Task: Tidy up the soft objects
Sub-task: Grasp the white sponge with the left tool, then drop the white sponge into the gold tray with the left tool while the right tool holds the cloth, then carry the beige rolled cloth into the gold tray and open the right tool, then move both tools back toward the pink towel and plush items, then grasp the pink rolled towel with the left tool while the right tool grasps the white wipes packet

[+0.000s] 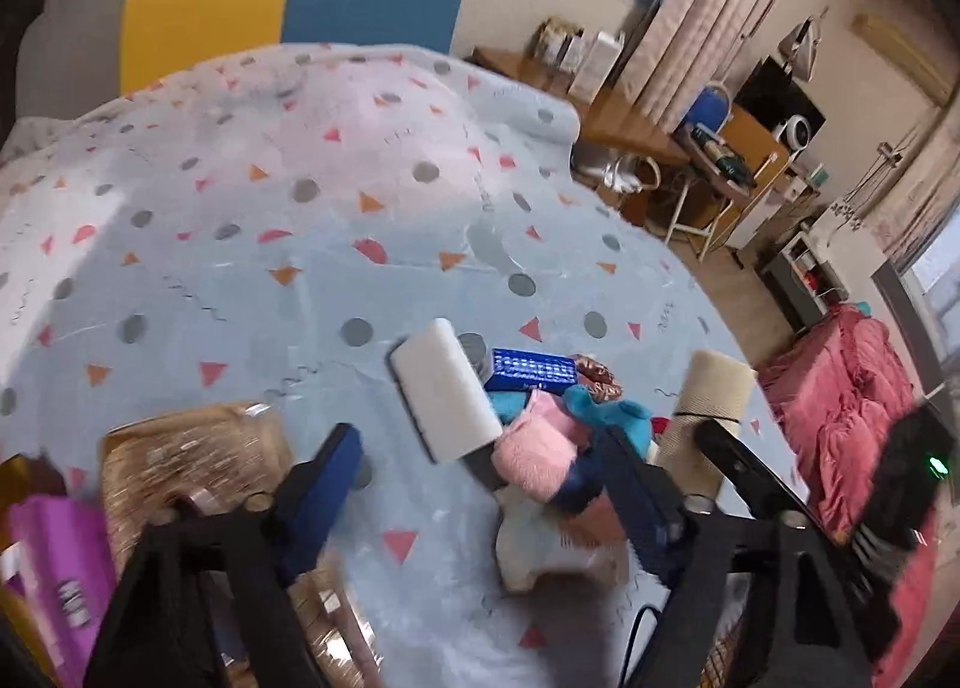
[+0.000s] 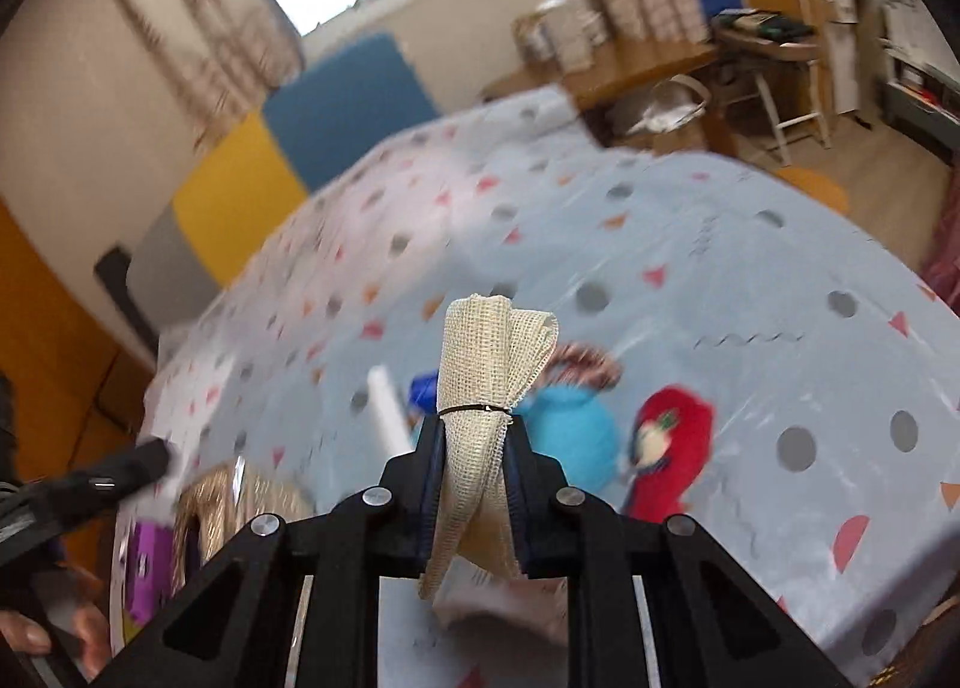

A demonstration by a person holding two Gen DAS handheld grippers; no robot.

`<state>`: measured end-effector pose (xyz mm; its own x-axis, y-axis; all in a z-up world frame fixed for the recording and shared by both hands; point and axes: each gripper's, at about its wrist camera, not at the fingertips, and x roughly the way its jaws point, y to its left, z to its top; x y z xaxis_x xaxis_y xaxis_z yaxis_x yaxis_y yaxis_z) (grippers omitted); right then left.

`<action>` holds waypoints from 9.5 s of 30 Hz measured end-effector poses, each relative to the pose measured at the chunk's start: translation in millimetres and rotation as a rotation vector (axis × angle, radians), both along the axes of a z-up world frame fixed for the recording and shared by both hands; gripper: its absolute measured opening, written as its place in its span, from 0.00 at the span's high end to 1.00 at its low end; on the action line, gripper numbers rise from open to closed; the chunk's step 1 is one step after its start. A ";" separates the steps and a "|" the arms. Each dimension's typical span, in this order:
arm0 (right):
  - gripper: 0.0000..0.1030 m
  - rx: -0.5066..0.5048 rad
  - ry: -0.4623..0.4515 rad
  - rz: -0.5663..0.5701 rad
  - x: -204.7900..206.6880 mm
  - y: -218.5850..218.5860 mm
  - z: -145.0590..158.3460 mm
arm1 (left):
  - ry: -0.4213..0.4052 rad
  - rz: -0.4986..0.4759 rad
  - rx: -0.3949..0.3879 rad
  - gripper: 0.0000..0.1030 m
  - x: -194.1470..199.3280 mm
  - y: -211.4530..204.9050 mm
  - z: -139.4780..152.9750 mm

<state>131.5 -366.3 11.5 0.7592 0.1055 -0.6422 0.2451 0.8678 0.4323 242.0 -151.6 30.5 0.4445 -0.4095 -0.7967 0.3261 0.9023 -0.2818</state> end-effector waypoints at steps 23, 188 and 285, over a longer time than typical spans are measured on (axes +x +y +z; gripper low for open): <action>0.82 0.038 -0.033 0.019 6.2 -1.4 -14.5 | 0.129 0.056 0.153 0.83 82.9 -55.1 -89.4; 0.55 -0.299 -0.166 0.771 -76.1 361.5 25.7 | -0.334 0.720 0.284 0.00 -260.4 349.8 -23.8; 0.37 0.265 -0.035 -0.187 -27.9 -36.6 -54.8 | 0.105 -0.107 0.380 0.42 0.4 -71.3 -107.6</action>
